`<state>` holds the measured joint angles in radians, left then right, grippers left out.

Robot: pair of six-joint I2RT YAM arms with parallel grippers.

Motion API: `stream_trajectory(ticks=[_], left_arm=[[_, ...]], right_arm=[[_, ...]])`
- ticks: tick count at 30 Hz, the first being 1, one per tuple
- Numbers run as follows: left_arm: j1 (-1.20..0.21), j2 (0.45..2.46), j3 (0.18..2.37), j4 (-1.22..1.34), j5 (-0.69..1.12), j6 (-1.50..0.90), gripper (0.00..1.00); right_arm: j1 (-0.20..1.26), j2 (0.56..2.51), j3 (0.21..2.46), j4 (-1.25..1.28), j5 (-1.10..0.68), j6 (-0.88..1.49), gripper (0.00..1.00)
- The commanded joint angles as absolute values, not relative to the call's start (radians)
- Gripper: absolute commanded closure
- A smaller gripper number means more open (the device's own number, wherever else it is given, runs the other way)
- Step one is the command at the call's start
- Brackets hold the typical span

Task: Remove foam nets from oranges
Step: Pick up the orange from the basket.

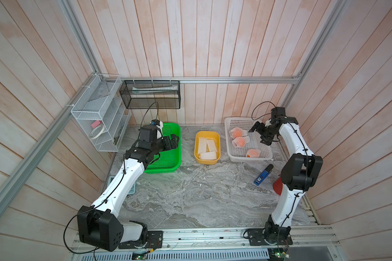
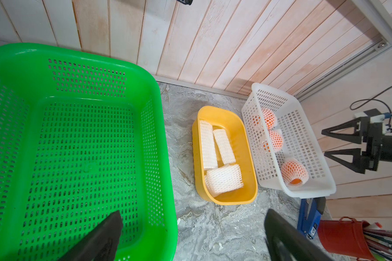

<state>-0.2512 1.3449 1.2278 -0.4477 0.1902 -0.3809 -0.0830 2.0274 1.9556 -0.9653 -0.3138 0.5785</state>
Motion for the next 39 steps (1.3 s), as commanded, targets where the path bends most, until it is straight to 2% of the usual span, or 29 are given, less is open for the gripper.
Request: stream_trajectory(ticks=[1,7,29,34,39], left_arm=[[-0.252,1.318,1.194,-0.44,0.199,-0.334,0.0],[-0.247,1.316,1.158,-0.421,0.183,-0.304,0.0],[-0.161,1.324,1.104,-0.354,0.257,-0.291,0.0],[-0.153,1.324,1.096,-0.351,0.252,-0.291,0.0],[-0.147,1.327,1.094,-0.351,0.242,-0.286,0.0]], right_arm=[[-0.082,2.011,1.956,-1.051,-0.323,0.584,0.04],[-0.073,2.019,1.897,-1.098,-0.271,0.568,0.04],[-0.044,2.235,1.948,-1.165,-0.19,0.574,0.06],[-0.043,2.274,1.979,-1.19,-0.178,0.558,0.07],[-0.045,2.31,2.006,-1.226,-0.155,0.525,0.13]])
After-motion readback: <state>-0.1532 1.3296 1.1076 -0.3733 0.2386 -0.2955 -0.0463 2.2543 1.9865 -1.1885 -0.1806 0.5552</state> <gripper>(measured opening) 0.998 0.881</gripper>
